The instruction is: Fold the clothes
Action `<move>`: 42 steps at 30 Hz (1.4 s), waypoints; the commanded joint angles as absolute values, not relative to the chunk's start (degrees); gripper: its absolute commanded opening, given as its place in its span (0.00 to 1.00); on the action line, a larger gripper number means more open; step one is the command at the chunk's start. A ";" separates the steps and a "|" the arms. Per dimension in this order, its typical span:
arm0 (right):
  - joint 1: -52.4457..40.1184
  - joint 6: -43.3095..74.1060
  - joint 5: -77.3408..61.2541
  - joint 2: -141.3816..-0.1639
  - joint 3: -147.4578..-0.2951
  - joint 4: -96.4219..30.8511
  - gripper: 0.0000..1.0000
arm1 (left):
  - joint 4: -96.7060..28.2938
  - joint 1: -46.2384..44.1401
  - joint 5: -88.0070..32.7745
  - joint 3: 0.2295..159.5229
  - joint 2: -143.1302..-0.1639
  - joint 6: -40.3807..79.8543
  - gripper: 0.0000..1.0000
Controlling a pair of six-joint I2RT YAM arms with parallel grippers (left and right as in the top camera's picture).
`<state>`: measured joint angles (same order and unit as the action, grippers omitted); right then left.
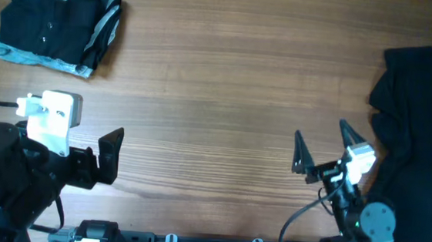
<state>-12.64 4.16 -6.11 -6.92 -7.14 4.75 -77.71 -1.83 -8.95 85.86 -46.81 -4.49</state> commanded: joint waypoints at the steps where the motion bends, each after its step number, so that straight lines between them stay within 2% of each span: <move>1: -12.34 3.68 -7.90 -0.78 -1.45 8.71 1.00 | -77.45 -2.13 -8.69 85.84 -46.57 -5.58 1.00; 6: -12.29 4.54 -8.01 -0.19 -0.27 7.11 1.00 | -77.47 -2.13 -8.67 85.84 -46.57 -5.61 1.00; 9: -12.29 4.58 -7.70 -0.21 -0.30 0.45 1.00 | -77.47 -2.13 -8.67 85.84 -46.57 -5.58 1.00; 32: -12.29 4.51 -7.57 -0.80 -0.30 0.56 1.00 | -74.65 -2.72 -8.93 84.20 -44.31 -5.15 1.00; 35: -12.29 4.51 -7.57 -0.80 -0.30 0.56 1.00 | -67.26 -2.72 -7.55 77.47 -41.25 -5.39 1.00; 38: -12.29 4.54 -7.57 -0.80 -0.30 0.56 1.00 | -52.69 -2.72 -6.74 64.38 -35.46 -5.37 1.00; 40: -12.29 4.54 -7.57 -0.80 -0.30 0.56 1.00 | -39.20 -2.72 -6.74 48.42 -27.35 -5.34 1.00; 42: -12.29 4.51 -7.57 -0.80 -0.30 0.56 1.00 | -33.93 -2.13 -6.76 40.75 -22.76 -5.08 1.00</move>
<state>-12.53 4.23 -7.27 -0.95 -0.36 0.38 -38.57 -2.48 -7.29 50.39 -28.93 -4.91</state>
